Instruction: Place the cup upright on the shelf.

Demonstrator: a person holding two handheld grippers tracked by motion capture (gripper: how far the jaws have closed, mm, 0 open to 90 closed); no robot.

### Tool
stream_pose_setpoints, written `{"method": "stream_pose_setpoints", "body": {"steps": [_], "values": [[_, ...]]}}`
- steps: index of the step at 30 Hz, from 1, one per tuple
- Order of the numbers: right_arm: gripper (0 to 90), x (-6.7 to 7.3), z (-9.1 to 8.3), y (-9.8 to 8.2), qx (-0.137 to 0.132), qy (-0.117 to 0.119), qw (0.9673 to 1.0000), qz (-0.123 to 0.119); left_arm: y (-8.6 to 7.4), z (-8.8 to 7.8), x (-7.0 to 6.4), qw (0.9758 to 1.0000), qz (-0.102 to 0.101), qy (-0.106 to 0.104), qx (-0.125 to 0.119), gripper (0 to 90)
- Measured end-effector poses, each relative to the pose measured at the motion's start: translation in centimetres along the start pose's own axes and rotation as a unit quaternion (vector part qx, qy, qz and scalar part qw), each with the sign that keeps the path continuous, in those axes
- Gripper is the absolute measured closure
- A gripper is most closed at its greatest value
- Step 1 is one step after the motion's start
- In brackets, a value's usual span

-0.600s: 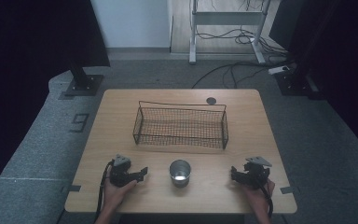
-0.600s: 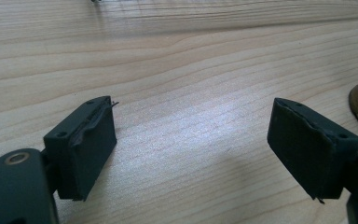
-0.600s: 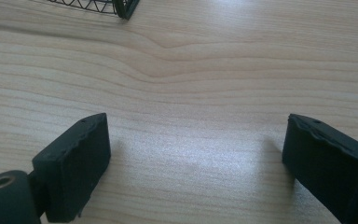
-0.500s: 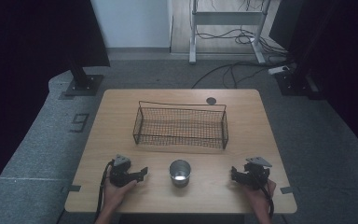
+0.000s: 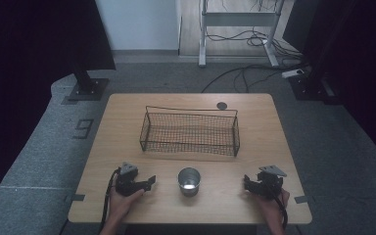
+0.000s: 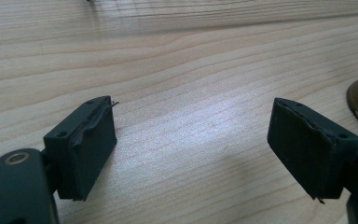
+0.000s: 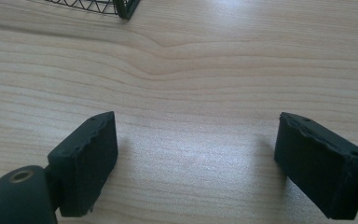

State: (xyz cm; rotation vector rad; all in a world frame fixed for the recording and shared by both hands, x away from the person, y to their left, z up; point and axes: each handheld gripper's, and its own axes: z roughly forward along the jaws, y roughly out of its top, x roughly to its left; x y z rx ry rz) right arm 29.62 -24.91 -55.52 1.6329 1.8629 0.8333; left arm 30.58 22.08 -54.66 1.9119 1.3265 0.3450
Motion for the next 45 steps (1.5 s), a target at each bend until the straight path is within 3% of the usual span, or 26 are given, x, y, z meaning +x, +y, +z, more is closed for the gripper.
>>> {"method": "stream_pose_setpoints", "body": {"steps": [4,7,9,14,23,27,36,45], "values": [[13.3,0.0,0.0,0.0,0.000,0.001,1.0000,-0.001,0.0,-0.1,0.1,1.0000,0.002,-0.003,0.000,15.8],[13.2,-0.1,0.0,0.0,0.000,0.001,1.0000,-0.002,0.0,-0.2,0.4,0.9997,0.006,0.023,-0.005,16.1],[13.2,-0.1,0.0,0.0,0.000,0.002,1.0000,-0.002,0.1,-0.3,0.5,0.9997,0.004,0.024,-0.008,16.2],[13.3,-0.1,0.0,0.0,0.000,0.002,1.0000,-0.002,0.3,-1.0,0.3,0.9997,-0.002,0.008,-0.023,16.2],[13.5,-0.1,0.0,0.0,-0.001,0.001,1.0000,-0.004,1.0,-2.5,-0.5,0.9988,0.014,-0.004,-0.047,15.8],[13.5,-0.1,0.0,0.0,-0.001,0.001,1.0000,-0.004,1.1,-2.8,-0.8,0.9985,0.019,-0.007,-0.051,15.8],[13.8,0.0,0.0,0.0,-0.001,0.001,1.0000,-0.004,1.6,-3.4,-2.7,0.9967,0.045,-0.035,-0.058,15.8],[14.5,0.0,0.0,0.0,-0.002,0.000,1.0000,-0.004,2.1,-3.6,-3.9,0.9952,0.052,-0.057,-0.060,15.7]]}}
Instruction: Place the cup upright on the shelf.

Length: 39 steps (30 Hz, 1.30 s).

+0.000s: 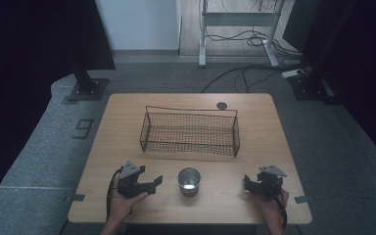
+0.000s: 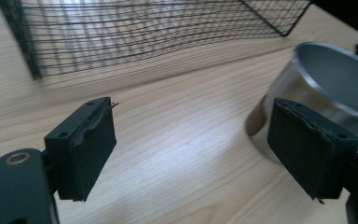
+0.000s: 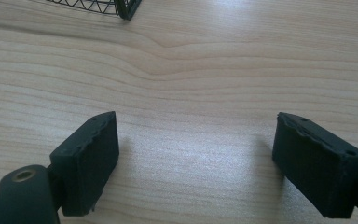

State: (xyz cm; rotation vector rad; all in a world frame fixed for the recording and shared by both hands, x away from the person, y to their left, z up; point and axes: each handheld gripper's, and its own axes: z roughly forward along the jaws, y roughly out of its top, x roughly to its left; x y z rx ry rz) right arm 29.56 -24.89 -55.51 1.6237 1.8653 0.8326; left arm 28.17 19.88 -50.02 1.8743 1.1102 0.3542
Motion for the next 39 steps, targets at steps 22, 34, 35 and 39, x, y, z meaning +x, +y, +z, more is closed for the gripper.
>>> {"method": "stream_pose_setpoints", "body": {"steps": [22,34,35,39], "values": [[14.5,0.0,0.0,0.0,0.000,0.000,1.0000,0.000,1.0,1.7,-3.8,0.9992,0.033,-0.020,0.011,14.4],[14.6,0.0,0.0,0.0,0.000,0.000,1.0000,0.000,1.7,2.4,-5.1,0.9985,0.041,-0.033,0.015,12.1],[14.6,0.0,0.0,0.0,0.000,0.000,1.0000,0.000,1.8,2.3,-5.3,0.9983,0.043,-0.036,0.014,12.0],[14.6,0.0,0.0,0.0,0.000,0.000,1.0000,-0.001,2.0,2.3,-5.7,0.9978,0.047,-0.045,0.012,10.9]]}}
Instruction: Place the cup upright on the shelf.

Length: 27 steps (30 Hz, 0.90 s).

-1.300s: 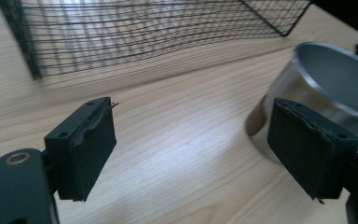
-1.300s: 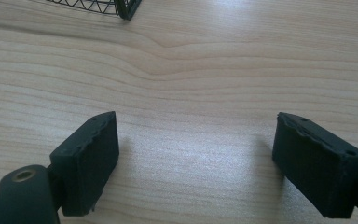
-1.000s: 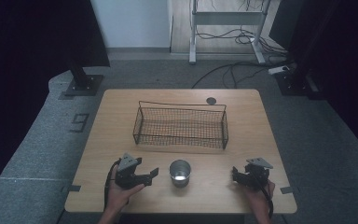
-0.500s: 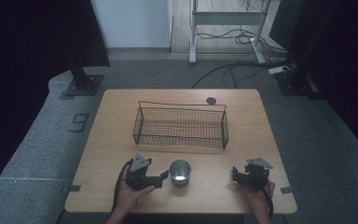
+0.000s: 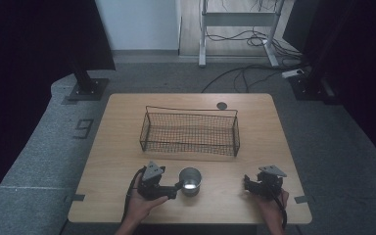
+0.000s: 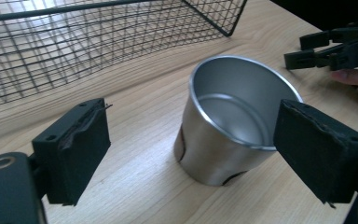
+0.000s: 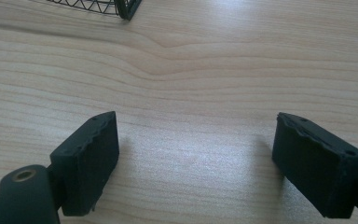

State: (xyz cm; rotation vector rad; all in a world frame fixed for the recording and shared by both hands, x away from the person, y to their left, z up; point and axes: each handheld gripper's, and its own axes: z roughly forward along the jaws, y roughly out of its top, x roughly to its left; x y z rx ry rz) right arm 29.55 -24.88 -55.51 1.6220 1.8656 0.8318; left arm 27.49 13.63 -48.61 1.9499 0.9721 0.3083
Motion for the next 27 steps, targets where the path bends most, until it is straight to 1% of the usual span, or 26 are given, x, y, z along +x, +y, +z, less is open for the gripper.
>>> {"method": "stream_pose_setpoints", "body": {"steps": [11,17,22,23,24,27], "values": [[14.5,0.0,0.0,0.0,0.000,0.000,1.0000,0.001,0.2,1.2,-0.7,0.9997,0.006,-0.012,0.018,4.7],[14.8,0.0,0.0,0.0,0.000,-0.001,1.0000,0.003,0.7,2.4,-1.3,0.9993,0.009,-0.019,0.030,0.1],[15.0,0.1,-0.1,0.0,0.000,-0.002,1.0000,0.004,1.1,3.0,-1.8,0.9993,0.011,-0.015,0.032,0.0],[15.0,0.1,-0.1,0.0,0.000,-0.002,1.0000,0.004,1.1,3.1,-1.8,0.9993,0.011,-0.017,0.031,0.0],[14.9,0.1,-0.1,0.0,0.000,-0.002,1.0000,0.004,1.2,3.2,-2.0,0.9991,0.014,-0.019,0.034,0.0],[14.9,0.1,-0.1,0.0,0.000,-0.002,1.0000,0.004,1.2,3.3,-2.4,0.9989,0.018,-0.020,0.037,0.0]]}}
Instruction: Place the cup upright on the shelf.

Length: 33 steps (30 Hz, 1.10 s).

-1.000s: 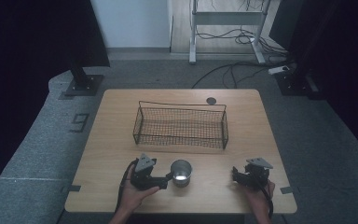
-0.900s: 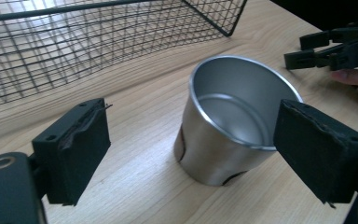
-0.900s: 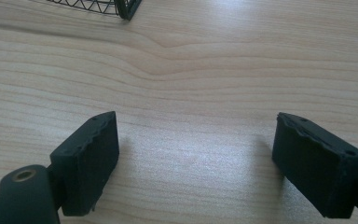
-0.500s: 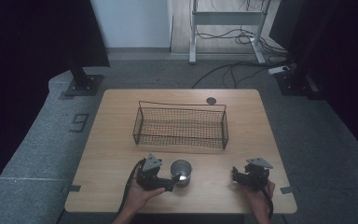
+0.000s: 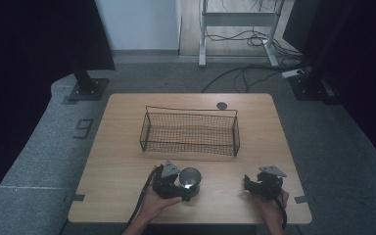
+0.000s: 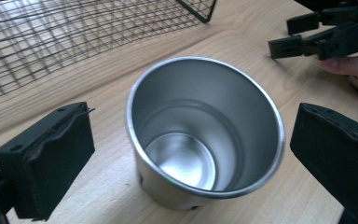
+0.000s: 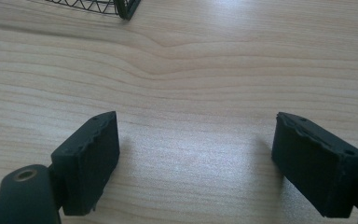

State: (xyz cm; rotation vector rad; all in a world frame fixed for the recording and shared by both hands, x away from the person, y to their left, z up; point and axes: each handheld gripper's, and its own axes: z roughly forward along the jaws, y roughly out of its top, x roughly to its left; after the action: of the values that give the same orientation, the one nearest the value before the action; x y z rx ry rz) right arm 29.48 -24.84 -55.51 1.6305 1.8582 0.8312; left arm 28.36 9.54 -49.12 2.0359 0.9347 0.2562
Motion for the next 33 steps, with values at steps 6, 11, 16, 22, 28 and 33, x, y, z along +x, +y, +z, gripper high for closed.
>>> {"method": "stream_pose_setpoints", "body": {"steps": [6,11,16,22,28,33], "values": [[14.9,0.0,0.0,0.0,0.000,0.000,1.0000,0.000,0.1,0.8,-0.4,0.9999,0.008,-0.001,0.008,0.0],[14.9,0.0,0.0,0.0,0.000,0.000,1.0000,0.000,-0.2,2.0,-0.7,0.9996,0.017,0.002,0.022,0.0],[14.9,0.0,0.0,0.0,0.000,0.000,1.0000,0.000,-0.6,2.7,-0.7,0.9995,0.018,0.011,0.022,2.7],[15.0,0.0,0.0,0.0,0.000,0.000,1.0000,0.000,-0.7,2.6,-0.6,0.9997,0.021,0.010,0.007,8.2],[15.1,0.0,0.0,0.0,0.000,0.000,1.0000,0.000,-0.9,2.6,-0.4,0.9995,0.031,0.006,-0.003,14.1],[15.2,0.0,0.0,0.0,-0.001,0.000,1.0000,-0.001,-1.0,2.5,-0.3,0.9994,0.032,0.011,-0.011,14.9]]}}
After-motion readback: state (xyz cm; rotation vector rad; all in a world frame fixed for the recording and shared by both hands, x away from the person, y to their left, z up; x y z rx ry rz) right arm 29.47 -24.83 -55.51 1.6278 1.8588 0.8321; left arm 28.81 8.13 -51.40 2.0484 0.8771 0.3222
